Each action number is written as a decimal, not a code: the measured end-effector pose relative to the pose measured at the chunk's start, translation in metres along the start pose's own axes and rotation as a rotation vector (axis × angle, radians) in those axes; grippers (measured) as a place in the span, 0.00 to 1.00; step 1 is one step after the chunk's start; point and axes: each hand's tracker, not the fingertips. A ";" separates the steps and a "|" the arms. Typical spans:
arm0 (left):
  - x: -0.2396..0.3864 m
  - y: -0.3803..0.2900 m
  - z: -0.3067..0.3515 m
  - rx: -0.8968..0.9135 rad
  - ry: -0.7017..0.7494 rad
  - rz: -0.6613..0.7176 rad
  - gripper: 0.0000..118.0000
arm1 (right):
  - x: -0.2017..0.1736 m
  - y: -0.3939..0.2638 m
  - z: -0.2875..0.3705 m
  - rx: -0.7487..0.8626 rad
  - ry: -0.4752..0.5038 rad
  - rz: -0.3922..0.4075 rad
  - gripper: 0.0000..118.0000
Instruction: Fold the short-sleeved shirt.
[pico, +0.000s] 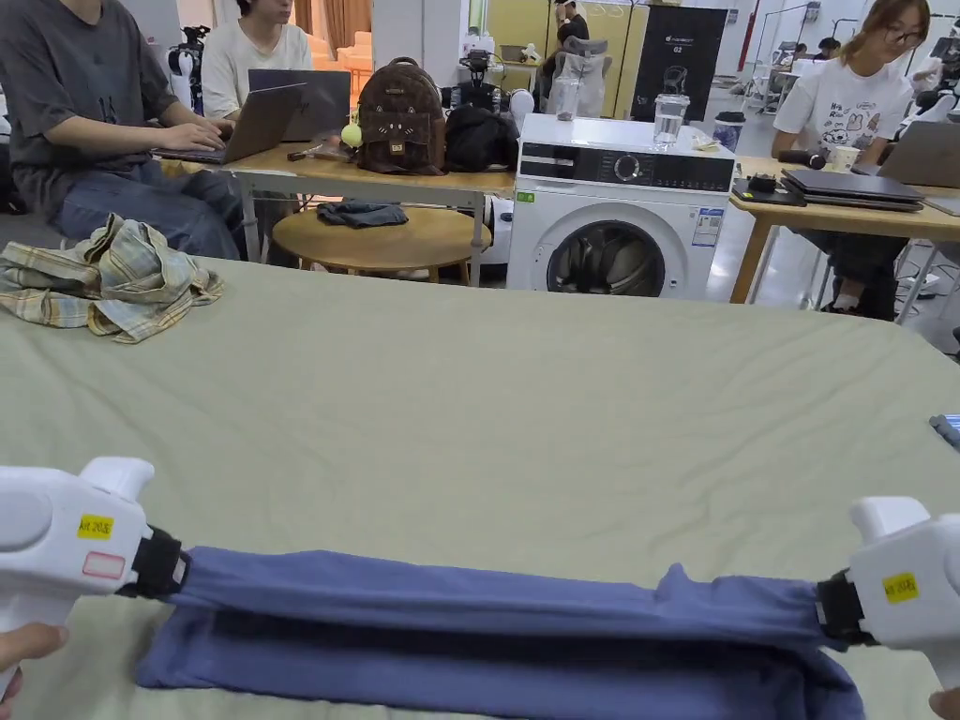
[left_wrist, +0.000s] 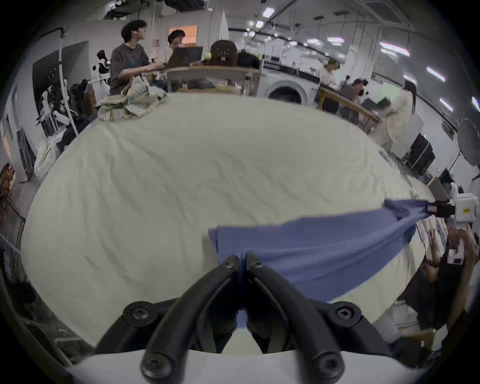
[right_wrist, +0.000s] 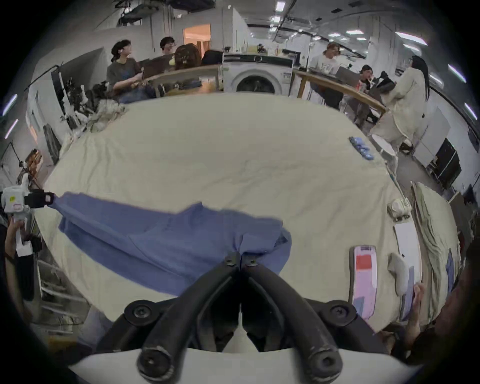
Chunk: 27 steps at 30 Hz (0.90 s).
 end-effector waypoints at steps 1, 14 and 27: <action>0.003 -0.005 -0.008 -0.042 0.008 0.000 0.00 | 0.000 -0.005 -0.011 -0.030 -0.008 0.013 0.00; 0.003 -0.022 -0.034 -0.104 0.032 0.081 0.04 | 0.004 -0.032 -0.067 -0.137 -0.029 -0.041 0.02; 0.063 0.007 0.008 0.523 0.177 -0.009 0.23 | -0.056 0.016 -0.010 0.550 -0.098 -0.114 0.44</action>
